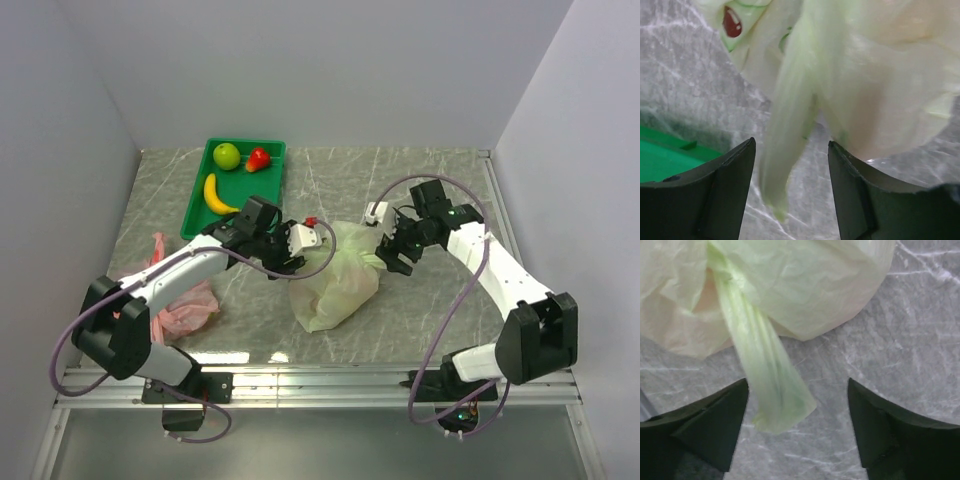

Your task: Place the fake fruits into the plastic bag and tie a complex knot

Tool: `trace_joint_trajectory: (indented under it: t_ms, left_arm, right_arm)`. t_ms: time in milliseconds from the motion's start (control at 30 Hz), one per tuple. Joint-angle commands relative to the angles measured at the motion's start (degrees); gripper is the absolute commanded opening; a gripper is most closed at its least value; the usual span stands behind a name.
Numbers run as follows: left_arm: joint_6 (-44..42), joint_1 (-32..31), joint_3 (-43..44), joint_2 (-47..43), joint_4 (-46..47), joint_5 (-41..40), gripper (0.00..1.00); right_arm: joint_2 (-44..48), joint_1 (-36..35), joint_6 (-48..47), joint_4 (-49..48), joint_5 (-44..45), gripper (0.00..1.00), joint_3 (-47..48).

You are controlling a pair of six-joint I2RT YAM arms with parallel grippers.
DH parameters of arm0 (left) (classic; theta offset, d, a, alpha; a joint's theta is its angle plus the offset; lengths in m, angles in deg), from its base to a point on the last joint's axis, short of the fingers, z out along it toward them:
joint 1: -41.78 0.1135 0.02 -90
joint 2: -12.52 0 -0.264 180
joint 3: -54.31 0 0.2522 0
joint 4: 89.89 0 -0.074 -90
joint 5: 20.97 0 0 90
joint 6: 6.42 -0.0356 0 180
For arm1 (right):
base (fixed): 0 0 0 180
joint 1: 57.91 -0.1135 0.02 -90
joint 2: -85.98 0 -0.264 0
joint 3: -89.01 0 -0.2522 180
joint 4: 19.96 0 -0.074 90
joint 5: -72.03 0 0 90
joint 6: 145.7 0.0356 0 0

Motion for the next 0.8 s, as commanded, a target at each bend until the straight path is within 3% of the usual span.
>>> trace_joint_trajectory:
  t_ms: [0,33,133,167,267,367,400,600,767]
  left_arm:
    - [-2.7,-0.3,-0.8,1.1,7.1,-6.8,0.63]
    - [-2.5,-0.4,-1.0,1.5,7.8,-7.3,0.61]
    - [-1.1,-0.6,0.3,3.1,7.7,-7.8,0.35]
    - [0.1,-0.4,0.4,3.5,7.8,-7.8,0.18]
    - [5.4,-0.1,-0.5,3.0,8.5,-7.7,0.0]
    - [13.4,0.6,-2.6,1.6,9.9,-9.2,0.0]
    - [20.0,0.9,-3.2,1.0,10.7,-11.5,0.0]
    - [42.9,11.2,-6.3,-5.2,14.6,-11.8,0.0]
    - [49.0,19.6,-9.1,-9.9,18.0,-10.0,0.01]
  right_arm:
    - [-1.8,-0.8,2.1,-5.1,2.9,0.8,-0.2]
    - [-2.0,-0.8,2.5,-6.4,3.2,0.75,-0.4]
    - [-2.8,-0.7,6.9,-9.8,5.3,0.48,-1.4]
    - [-3.0,-0.4,7.6,-10.0,5.4,0.3,-1.6]
    - [-2.5,1.1,13.0,-12.0,5.6,0.0,-2.2]
    - [-0.5,3.1,18.9,-14.4,5.5,0.0,-3.9]
    - [0.2,3.9,20.9,-15.3,5.6,0.0,-4.6]
    - [6.6,8.9,34.8,-20.5,8.8,0.0,-9.6]
    - [10.3,15.5,39.4,-22.2,10.9,0.0,-12.8]
